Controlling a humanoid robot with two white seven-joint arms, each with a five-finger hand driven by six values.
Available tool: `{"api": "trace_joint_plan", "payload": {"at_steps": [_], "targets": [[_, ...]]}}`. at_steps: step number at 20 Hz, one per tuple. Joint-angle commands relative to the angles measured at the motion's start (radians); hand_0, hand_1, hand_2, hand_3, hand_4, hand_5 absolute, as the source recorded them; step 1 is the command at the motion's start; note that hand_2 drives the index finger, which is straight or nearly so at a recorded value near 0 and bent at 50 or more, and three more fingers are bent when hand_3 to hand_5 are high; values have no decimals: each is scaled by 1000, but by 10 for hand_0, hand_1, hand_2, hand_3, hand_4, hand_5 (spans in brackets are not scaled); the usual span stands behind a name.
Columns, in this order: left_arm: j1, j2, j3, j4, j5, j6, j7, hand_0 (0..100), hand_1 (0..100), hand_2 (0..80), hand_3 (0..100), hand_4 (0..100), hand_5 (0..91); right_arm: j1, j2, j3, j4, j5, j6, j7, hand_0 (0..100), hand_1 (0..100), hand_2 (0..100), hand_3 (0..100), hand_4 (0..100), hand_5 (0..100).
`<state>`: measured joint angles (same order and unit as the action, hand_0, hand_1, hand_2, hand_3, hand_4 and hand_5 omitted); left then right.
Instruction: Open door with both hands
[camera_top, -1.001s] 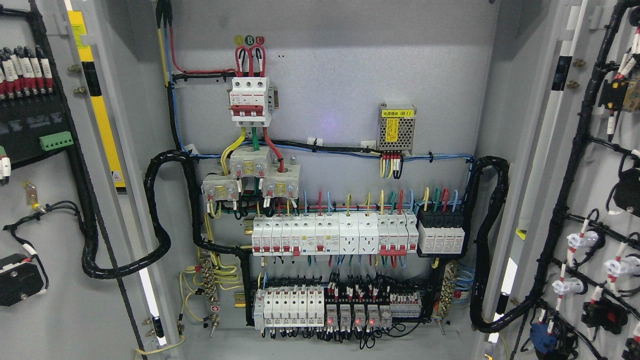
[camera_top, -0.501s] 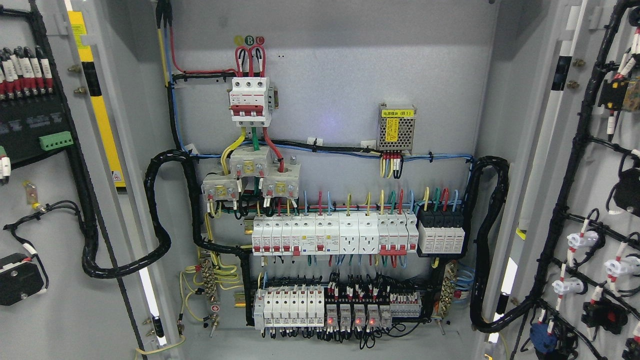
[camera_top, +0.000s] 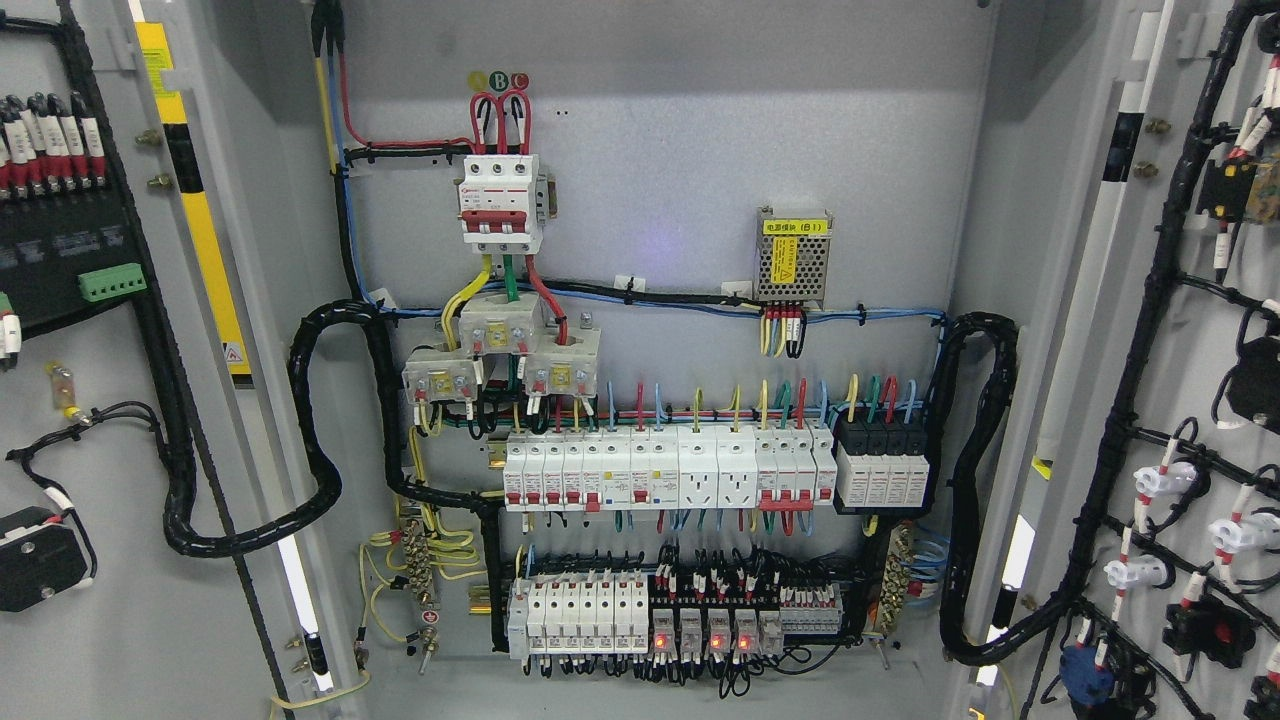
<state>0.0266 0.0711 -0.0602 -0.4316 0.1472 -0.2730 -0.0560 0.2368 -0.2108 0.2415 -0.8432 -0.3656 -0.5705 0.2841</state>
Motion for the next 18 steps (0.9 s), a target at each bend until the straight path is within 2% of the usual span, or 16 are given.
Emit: {"api": "trace_joint_plan", "payload": {"at_steps": [1,3,6,8,10,13,15,17,18], "targets": [[-28,-48,-38,461,-40,66,1,120,556,0,0,0,0,-44,51,25,532,31,79,-10,0,500,40,0,0,0],[-31,-45,-40,456,-40,90,-8,120,556,0,0,0,0,-44,66,27,567,34,156,-10,0,500,40,0,0,0],[-33,-43,-40,455,-38,112,-11,120,556,0,0,0,0,-48,74,30,573,45,305,-14,0,500,40,0,0,0],[-31,-42,-40,455,-38,115,-11,120,556,0,0,0,0,-60,90,30,576,82,369,-14,0,500,40,0,0,0],[-33,-40,-40,456,-40,124,-16,120,556,0,0,0,0,-67,93,30,584,153,399,-16,0,500,40,0,0,0],[-33,-36,-40,455,-41,143,-60,120,556,0,0,0,0,-83,106,27,592,231,506,-20,0,500,40,0,0,0],[-33,-36,-40,455,-41,143,-68,120,556,0,0,0,0,-114,114,25,601,231,556,-43,0,500,40,0,0,0],[-33,-36,-40,455,-41,143,-68,120,556,0,0,0,0,-134,114,25,604,231,595,-100,0,500,40,0,0,0],[-33,-36,-40,453,-41,143,-68,120,556,0,0,0,0,-140,114,25,604,231,604,-111,0,500,40,0,0,0]]}}
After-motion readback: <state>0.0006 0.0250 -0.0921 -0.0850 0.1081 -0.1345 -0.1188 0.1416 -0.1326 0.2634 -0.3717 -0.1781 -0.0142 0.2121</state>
